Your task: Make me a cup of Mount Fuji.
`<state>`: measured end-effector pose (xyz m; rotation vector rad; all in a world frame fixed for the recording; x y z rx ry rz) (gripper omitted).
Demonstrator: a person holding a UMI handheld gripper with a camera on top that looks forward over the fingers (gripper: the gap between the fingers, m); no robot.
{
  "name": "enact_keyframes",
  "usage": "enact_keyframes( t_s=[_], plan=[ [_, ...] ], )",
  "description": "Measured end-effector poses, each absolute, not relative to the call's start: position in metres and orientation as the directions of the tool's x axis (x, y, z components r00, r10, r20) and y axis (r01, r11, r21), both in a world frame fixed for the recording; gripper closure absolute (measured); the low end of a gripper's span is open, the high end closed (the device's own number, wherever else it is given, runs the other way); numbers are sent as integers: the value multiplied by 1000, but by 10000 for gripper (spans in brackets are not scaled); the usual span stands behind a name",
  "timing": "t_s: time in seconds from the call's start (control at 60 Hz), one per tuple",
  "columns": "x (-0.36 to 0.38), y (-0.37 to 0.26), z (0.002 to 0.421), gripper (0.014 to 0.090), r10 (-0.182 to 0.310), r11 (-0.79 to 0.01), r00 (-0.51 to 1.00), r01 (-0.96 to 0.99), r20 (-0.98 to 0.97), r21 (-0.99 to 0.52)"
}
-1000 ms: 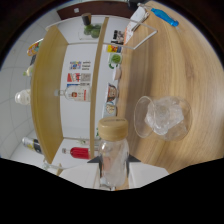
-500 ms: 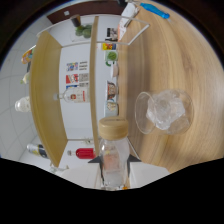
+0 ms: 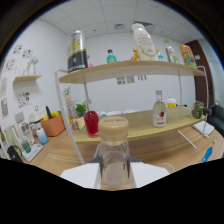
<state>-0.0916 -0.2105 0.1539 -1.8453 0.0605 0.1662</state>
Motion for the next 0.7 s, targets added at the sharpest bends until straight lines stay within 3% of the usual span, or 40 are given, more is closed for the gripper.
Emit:
enact_keyframes(
  t_s=[0.267, 0.483, 0.7],
  plan=[
    [-102, -211, 77, 667, 41, -413, 999, -4, -23, -911],
    [-104, -212, 54, 659, 36, -447, 999, -14, -33, -894],
    [-107, -219, 55, 632, 55, -418, 998, -6, -32, -908]
  ],
)
